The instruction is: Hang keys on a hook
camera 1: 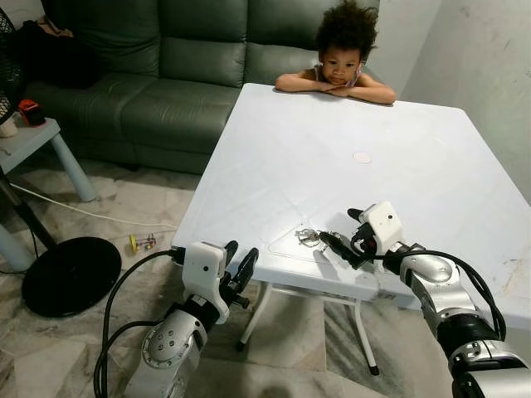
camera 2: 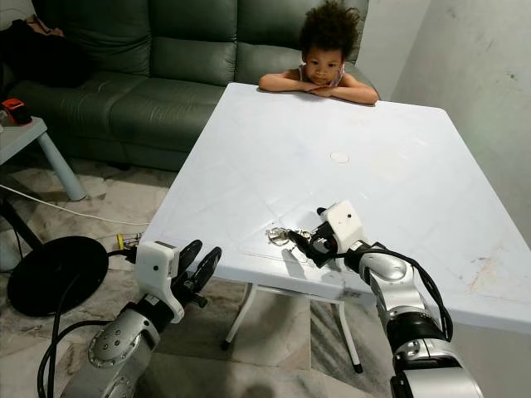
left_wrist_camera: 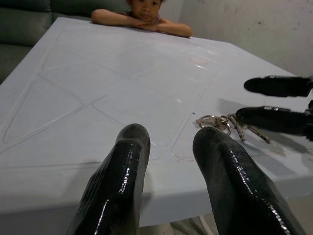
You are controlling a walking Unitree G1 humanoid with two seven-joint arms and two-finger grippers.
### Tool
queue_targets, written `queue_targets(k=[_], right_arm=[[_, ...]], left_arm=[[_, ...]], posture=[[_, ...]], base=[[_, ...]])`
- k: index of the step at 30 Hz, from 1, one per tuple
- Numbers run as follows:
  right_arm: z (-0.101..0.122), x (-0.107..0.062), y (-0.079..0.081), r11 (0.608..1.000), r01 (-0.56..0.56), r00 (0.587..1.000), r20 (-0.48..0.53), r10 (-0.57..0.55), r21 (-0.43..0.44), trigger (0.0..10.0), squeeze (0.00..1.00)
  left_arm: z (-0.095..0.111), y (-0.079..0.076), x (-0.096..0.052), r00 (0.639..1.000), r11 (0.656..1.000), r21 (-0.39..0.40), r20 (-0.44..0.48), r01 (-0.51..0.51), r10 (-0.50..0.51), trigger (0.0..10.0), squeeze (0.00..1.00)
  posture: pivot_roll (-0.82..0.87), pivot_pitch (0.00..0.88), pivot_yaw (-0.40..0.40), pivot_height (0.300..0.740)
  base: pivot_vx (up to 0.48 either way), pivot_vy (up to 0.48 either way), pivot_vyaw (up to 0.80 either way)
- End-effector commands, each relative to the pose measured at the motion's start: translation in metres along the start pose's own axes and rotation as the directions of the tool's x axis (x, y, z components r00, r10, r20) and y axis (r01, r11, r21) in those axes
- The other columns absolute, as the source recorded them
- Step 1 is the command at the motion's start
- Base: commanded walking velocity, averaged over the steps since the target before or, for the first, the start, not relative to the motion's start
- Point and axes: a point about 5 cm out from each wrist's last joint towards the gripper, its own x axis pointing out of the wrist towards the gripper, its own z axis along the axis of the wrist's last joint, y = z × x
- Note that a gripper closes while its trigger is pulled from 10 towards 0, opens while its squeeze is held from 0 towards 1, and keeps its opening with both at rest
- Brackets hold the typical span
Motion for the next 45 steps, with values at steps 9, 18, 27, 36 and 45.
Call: queue_targets(k=[9,18,27,36,45], right_arm=[[-0.002,0.005,0.005,1.000,-0.004,1.000,-0.010,0.004,0.012,0.3,0.00],[-0.003,0.005,0.006,1.000,-0.026,0.999,-0.017,0.027,0.014,0.0,0.00],[0.000,0.006,0.004,1.000,-0.025,1.000,-0.017,0.025,0.012,0.0,0.00],[0.001,0.007,0.004,0.999,-0.035,0.999,-0.023,0.035,0.014,0.0,0.00],[0.002,0.008,0.003,0.999,-0.037,0.999,-0.026,0.037,0.009,0.0,0.00]], left_arm=[[0.003,-0.001,-0.002,1.000,1.000,0.008,-0.005,-0.011,0.011,10.0,0.00],[0.001,-0.005,-0.006,1.000,1.000,-0.005,-0.012,-0.027,0.027,10.0,0.00],[0.000,-0.006,-0.011,0.999,0.999,-0.010,-0.018,-0.049,0.048,10.0,0.00],[-0.001,-0.007,-0.014,0.998,0.998,-0.018,-0.021,-0.066,0.065,10.0,0.00],[0.000,-0.006,-0.016,0.997,0.997,-0.019,-0.022,-0.078,0.077,10.0,0.00]], posture=[[0.18,0.025,-0.086,0.740],[0.19,0.051,-0.110,0.740],[0.20,0.068,-0.124,0.740],[0.20,0.085,-0.136,0.740],[0.21,0.093,-0.140,0.740]], base=[[0.000,0.000,0.00],[0.000,0.000,0.00],[0.000,0.000,0.00],[0.000,0.000,0.00],[0.000,0.000,0.00]])
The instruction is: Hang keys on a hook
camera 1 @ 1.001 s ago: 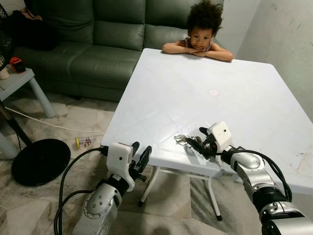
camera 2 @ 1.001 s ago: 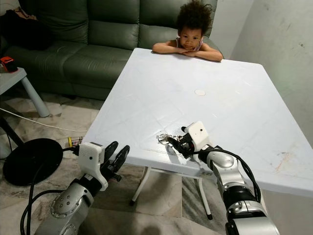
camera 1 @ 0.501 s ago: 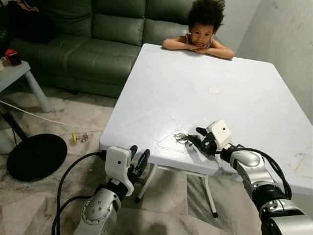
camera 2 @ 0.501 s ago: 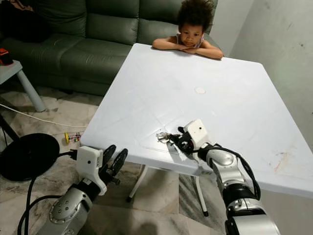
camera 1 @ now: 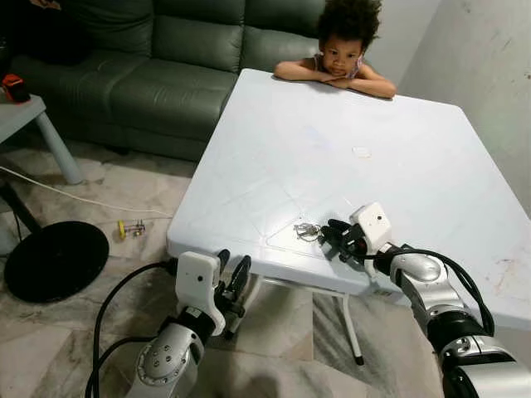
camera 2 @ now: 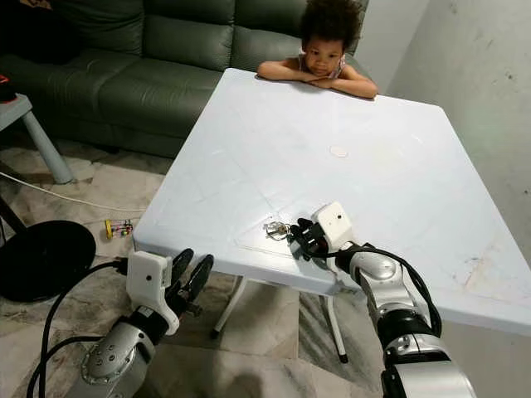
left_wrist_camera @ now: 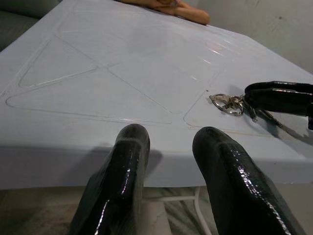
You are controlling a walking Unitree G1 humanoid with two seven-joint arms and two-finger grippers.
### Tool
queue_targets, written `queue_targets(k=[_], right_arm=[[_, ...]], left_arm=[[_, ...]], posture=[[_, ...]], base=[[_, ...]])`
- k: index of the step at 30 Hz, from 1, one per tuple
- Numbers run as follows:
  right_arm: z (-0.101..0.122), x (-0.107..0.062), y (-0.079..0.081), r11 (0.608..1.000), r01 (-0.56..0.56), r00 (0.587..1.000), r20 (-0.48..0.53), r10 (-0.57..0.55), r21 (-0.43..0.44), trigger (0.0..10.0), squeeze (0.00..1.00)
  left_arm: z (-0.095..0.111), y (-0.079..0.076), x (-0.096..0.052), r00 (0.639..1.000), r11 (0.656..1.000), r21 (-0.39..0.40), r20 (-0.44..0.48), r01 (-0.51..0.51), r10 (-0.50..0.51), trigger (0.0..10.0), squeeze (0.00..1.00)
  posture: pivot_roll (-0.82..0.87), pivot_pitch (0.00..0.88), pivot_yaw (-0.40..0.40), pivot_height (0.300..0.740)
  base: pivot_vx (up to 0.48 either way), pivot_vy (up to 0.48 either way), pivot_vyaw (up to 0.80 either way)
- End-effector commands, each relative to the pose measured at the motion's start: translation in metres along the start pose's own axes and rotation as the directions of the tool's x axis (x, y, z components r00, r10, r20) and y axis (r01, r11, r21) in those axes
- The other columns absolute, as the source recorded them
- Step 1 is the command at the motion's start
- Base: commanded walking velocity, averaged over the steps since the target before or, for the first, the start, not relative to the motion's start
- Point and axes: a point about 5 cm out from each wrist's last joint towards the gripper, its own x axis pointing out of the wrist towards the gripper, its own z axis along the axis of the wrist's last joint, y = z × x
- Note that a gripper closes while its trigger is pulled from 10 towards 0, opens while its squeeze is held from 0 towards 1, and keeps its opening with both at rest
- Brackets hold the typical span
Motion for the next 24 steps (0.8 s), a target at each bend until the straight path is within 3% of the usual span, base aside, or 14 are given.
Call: queue_targets(k=[1,15,18,24], right_arm=[[0.001,-0.001,-0.004,1.000,0.000,1.000,-0.016,0.000,-0.006,0.3,0.00],[0.009,0.002,-0.011,0.998,0.067,0.997,0.023,-0.067,0.018,0.0,0.00],[0.017,0.001,-0.018,0.987,0.155,0.984,0.081,-0.159,0.051,0.0,0.00],[0.031,-0.004,-0.029,0.949,0.247,0.937,0.200,-0.286,0.196,0.0,0.00]], left_arm=[[0.003,-0.003,-0.001,1.000,1.000,0.002,0.007,0.002,-0.002,10.0,0.00],[0.004,-0.003,0.001,1.000,1.000,-0.006,0.009,-0.010,0.010,10.0,0.00],[0.007,-0.003,0.004,1.000,1.000,-0.008,0.019,-0.018,0.018,10.0,0.00],[0.013,-0.003,0.015,0.998,0.999,-0.018,0.046,-0.039,0.039,10.0,0.00]], posture=[[0.21,0.097,-0.140,0.740],[0.21,0.100,-0.144,0.740],[0.21,0.097,-0.145,0.740],[0.20,0.086,-0.140,0.740]], base=[[0.000,0.000,0.00],[0.000,0.000,0.00],[0.000,0.000,0.00],[0.000,0.000,0.00]])
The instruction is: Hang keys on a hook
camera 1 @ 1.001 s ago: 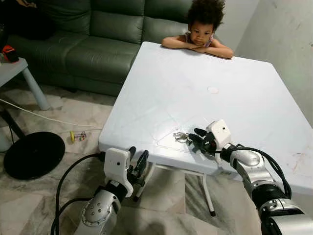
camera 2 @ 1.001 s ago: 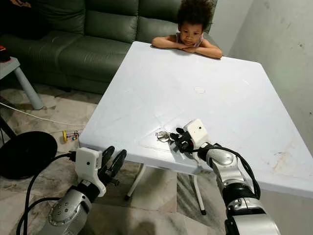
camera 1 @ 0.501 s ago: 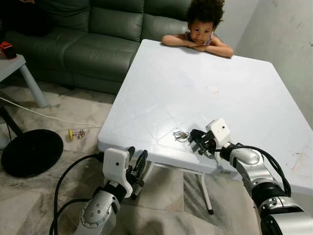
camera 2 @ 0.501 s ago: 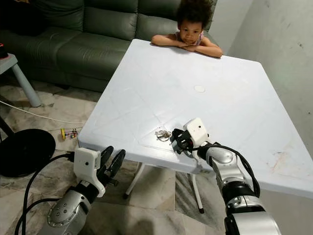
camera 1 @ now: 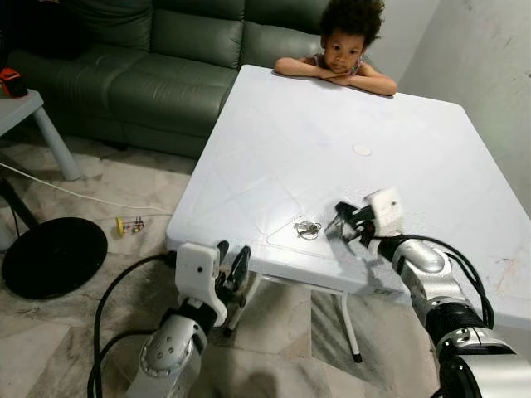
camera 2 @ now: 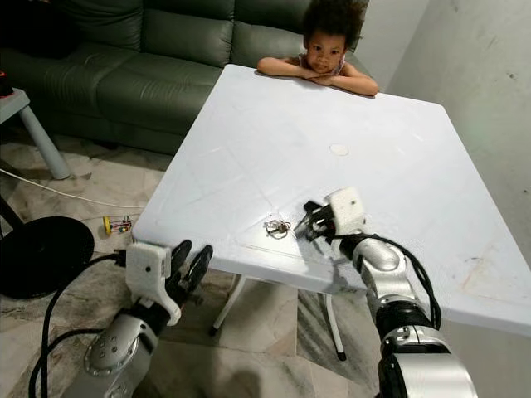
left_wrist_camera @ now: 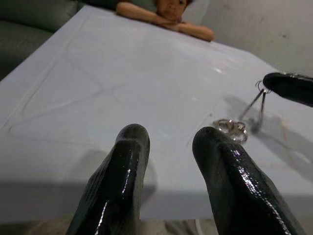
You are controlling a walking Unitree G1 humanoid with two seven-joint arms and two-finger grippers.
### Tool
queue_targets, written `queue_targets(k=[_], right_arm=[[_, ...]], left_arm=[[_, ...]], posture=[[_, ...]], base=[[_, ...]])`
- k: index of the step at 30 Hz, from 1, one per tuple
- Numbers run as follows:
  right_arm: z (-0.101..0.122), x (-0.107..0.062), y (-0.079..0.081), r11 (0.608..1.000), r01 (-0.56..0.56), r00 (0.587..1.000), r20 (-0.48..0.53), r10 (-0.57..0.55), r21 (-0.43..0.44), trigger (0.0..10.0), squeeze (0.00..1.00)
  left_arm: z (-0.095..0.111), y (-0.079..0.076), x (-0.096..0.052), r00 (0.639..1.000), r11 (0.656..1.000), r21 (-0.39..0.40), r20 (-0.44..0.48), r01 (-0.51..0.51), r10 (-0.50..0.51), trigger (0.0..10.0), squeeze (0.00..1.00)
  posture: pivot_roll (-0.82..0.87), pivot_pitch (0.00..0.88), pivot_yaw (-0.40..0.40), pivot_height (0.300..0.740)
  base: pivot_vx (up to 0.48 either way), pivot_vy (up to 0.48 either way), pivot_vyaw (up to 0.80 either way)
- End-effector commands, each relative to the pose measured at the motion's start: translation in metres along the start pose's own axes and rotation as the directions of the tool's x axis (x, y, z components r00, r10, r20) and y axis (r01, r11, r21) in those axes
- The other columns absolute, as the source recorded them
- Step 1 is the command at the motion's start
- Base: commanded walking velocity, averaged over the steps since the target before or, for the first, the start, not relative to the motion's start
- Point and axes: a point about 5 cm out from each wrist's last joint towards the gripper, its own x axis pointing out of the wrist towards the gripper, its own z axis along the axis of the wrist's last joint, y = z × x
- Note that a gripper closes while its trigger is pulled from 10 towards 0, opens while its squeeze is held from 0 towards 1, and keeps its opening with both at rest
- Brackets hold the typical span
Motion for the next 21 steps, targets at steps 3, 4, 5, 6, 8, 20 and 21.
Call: queue_targets(k=[3,4,5,6,8,20,21], right_arm=[[0.021,-0.001,-0.007,0.992,0.079,0.986,0.139,-0.092,0.093,0.0,0.00],[0.023,-0.001,-0.007,0.990,0.088,0.982,0.156,-0.104,0.106,0.0,0.00],[0.025,-0.001,-0.007,0.987,0.096,0.978,0.172,-0.117,0.127,0.0,0.00],[0.028,-0.002,-0.007,0.979,0.113,0.970,0.193,-0.146,0.170,0.0,0.00],[0.033,-0.004,-0.005,0.972,0.120,0.961,0.223,-0.165,0.204,0.0,0.00],[0.050,-0.027,0.010,0.961,0.177,0.922,0.306,-0.237,0.212,10.0,0.00],[0.050,-0.034,0.013,0.964,0.197,0.917,0.315,-0.245,0.176,10.0,0.00]], left_arm=[[0.001,0.000,0.013,0.999,0.999,-0.003,-0.002,-0.034,0.034,10.0,0.00],[0.002,0.000,0.015,0.999,0.999,-0.004,0.001,-0.035,0.035,10.0,0.00],[0.003,-0.001,0.018,0.999,0.999,-0.007,0.007,-0.036,0.036,10.0,0.00],[0.006,0.000,0.024,0.999,0.999,-0.011,0.017,-0.042,0.042,10.0,0.00],[0.011,0.003,0.032,0.998,0.998,-0.009,0.032,-0.062,0.063,10.0,0.00],[0.036,0.030,0.065,0.980,0.985,0.004,0.103,-0.170,0.168,10.0,0.00],[0.041,0.035,0.065,0.978,0.986,0.004,0.130,-0.166,0.164,10.0,0.00]], posture=[[0.18,0.072,-0.134,0.740],[0.18,0.072,-0.134,0.740],[0.18,0.067,-0.132,0.740],[0.17,0.059,-0.130,0.740],[0.17,0.050,-0.126,0.740],[0.13,0.000,-0.112,0.740],[0.12,0.000,-0.110,0.740]], base=[[0.000,0.000,0.00],[0.000,0.000,0.00],[0.000,0.000,0.00],[0.000,0.000,0.00],[0.000,0.000,0.00],[0.000,0.000,0.00],[0.000,0.000,0.00]])
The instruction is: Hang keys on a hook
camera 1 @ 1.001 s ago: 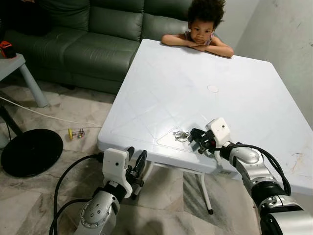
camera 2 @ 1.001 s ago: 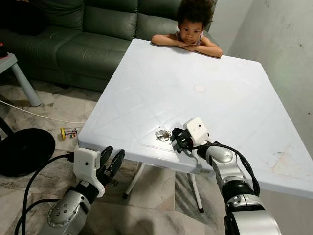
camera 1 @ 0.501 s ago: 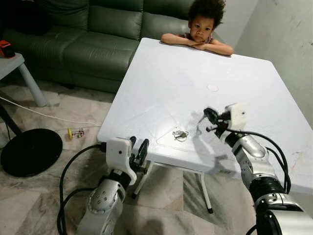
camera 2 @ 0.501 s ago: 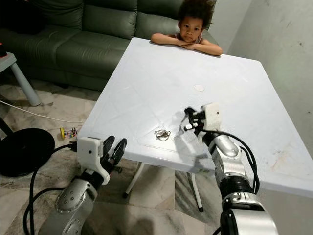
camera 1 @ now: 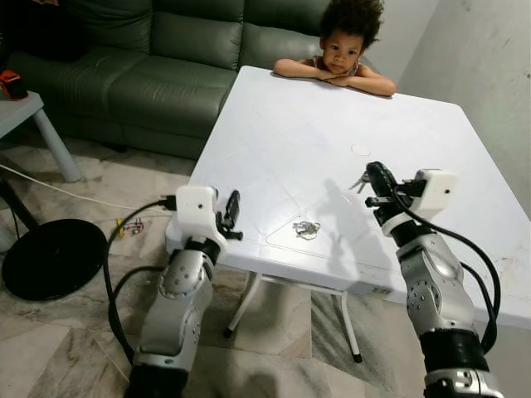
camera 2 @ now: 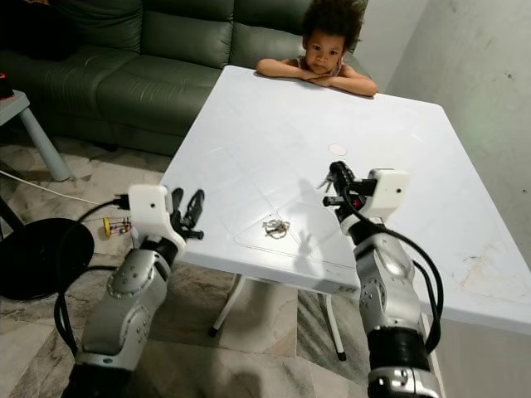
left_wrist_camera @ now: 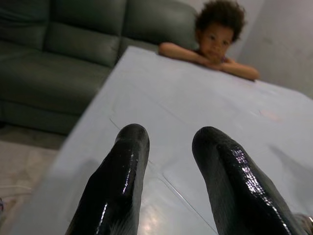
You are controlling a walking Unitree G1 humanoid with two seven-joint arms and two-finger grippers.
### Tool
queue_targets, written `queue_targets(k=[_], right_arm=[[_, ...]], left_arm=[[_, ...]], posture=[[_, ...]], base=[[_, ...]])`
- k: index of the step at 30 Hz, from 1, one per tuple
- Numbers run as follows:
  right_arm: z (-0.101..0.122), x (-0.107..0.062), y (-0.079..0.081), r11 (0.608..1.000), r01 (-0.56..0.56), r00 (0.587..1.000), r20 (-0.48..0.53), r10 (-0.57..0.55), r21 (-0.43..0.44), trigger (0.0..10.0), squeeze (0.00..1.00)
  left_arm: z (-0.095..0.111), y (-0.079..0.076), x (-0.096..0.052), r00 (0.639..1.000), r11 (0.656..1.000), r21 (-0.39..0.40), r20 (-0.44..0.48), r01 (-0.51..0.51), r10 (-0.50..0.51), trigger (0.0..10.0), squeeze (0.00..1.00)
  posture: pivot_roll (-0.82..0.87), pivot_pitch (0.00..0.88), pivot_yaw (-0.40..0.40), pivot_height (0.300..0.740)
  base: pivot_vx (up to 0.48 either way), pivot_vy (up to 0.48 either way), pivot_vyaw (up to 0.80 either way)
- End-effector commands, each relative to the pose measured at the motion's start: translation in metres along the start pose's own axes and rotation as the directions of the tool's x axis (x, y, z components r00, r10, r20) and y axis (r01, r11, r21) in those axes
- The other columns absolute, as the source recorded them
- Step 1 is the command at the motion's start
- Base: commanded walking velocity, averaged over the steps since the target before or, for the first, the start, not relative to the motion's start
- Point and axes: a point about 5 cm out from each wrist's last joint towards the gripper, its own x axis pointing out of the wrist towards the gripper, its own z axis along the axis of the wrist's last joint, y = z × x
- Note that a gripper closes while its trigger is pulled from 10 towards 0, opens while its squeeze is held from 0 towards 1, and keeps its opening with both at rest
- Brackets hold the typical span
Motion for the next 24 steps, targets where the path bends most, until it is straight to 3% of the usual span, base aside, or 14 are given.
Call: queue_targets(k=[1,4,12,19,24], right_arm=[[0.008,-0.003,0.000,0.999,0.004,1.000,0.024,-0.002,-0.046,10.0,0.00],[0.010,-0.015,0.002,0.995,0.018,1.000,0.021,-0.016,-0.096,10.0,0.00],[0.015,-0.034,0.002,0.987,0.122,0.993,0.023,-0.120,-0.108,10.0,0.00],[0.014,-0.040,0.005,0.981,0.163,0.987,0.021,-0.161,-0.109,10.0,0.00],[0.005,-0.040,0.007,0.972,0.191,0.979,-0.041,-0.198,-0.139,10.0,0.00]], left_arm=[[0.002,0.001,0.002,1.000,1.000,-0.008,0.015,0.001,-0.001,10.0,0.00],[0.005,0.008,0.003,0.999,1.000,0.004,0.034,0.009,-0.009,10.0,0.00],[0.009,0.023,-0.001,0.998,0.999,-0.003,0.042,0.039,-0.039,10.0,0.00],[0.008,0.031,-0.001,0.999,0.999,-0.029,0.027,0.032,-0.031,10.0,0.00],[0.006,0.031,0.004,0.999,0.999,-0.029,0.008,0.044,-0.044,10.0,0.00]], posture=[[0.12,0.000,-0.110,0.740],[0.12,0.000,-0.106,0.740],[0.09,0.000,-0.073,0.740],[0.08,0.000,-0.062,0.740],[0.09,0.000,-0.058,0.740]], base=[[0.000,0.000,0.00],[0.000,0.000,0.00],[0.000,0.000,0.00],[0.000,0.000,0.00],[0.000,0.000,0.00]])
